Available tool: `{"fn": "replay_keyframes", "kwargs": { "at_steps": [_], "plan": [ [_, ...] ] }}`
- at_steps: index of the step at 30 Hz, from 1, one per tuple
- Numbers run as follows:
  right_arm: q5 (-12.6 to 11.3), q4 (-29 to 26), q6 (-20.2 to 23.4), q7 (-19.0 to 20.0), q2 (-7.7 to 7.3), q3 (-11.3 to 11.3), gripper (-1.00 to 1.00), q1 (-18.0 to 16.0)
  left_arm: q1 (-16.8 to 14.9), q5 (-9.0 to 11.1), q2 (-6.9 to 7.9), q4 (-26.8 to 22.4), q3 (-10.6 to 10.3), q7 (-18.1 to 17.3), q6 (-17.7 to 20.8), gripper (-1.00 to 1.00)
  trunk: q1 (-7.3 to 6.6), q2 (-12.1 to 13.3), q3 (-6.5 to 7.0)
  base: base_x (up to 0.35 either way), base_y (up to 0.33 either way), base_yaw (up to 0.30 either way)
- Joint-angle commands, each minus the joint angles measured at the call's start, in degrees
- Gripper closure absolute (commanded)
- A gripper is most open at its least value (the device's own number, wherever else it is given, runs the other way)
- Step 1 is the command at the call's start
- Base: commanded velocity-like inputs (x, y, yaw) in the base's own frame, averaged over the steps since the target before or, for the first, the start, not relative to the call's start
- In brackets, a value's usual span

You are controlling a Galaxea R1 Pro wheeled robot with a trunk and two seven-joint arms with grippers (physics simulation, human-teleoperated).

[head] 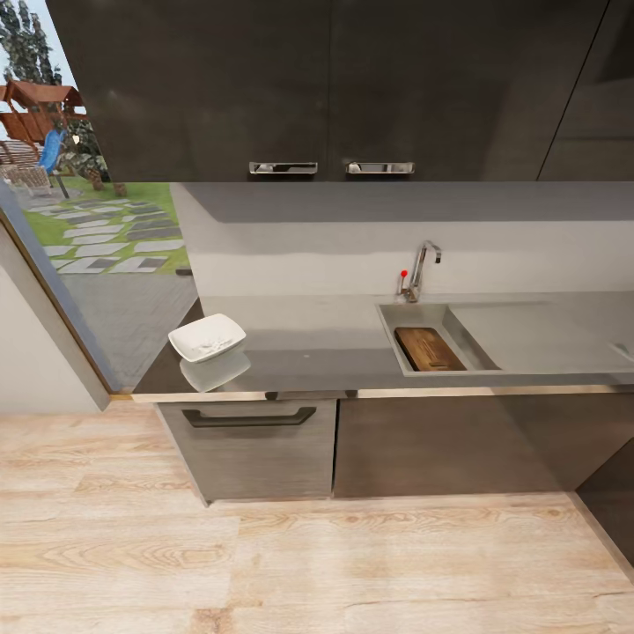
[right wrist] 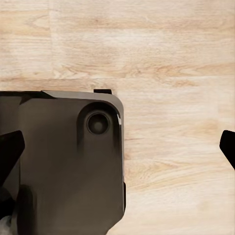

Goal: In the kitchen, take the Vidalia onion out of the sink, dice it on the chopping board with the paring knife, put the diced onion into the bowl on the countertop, then place both the paring knife and the chopping board into the sink.

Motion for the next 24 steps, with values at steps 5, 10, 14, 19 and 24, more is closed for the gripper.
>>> {"fn": "replay_keyframes", "kwargs": {
  "at_steps": [5,10,14,19,24],
  "plan": [
    [-0.59,0.05,-0.2,-0.11,0.01,0.51,-1.0,-0.04,0.03,0.6,0.01,-0.12,-0.51,0.16,-0.07,-1.0,0.03,-0.1,-0.1,0.0,0.0,0.0],
    [-0.59,0.05,-0.2,-0.14,0.03,0.51,-1.0,-0.03,0.03,0.6,0.01,-0.12,-0.51,0.16,-0.07,-1.0,0.03,-0.1,-0.1,0.0,0.0,0.0],
    [-0.59,0.07,-0.2,-0.12,0.03,0.51,-1.0,-0.04,0.03,0.6,0.01,-0.12,-0.51,0.16,-0.06,-1.0,0.03,-0.1,-0.1,0.0,0.0,0.0],
    [-0.59,0.06,-0.2,-0.14,0.0,0.51,-1.0,-0.04,0.03,0.6,0.01,-0.12,-0.51,0.16,-0.07,-1.0,0.03,-0.1,-0.1,0.0,0.0,0.0],
    [-0.59,0.06,-0.2,-0.12,-0.01,0.51,-1.0,-0.04,0.03,0.6,0.01,-0.12,-0.51,0.16,-0.06,-1.0,0.03,-0.1,-0.1,0.0,0.0,0.0]
  ]
}}
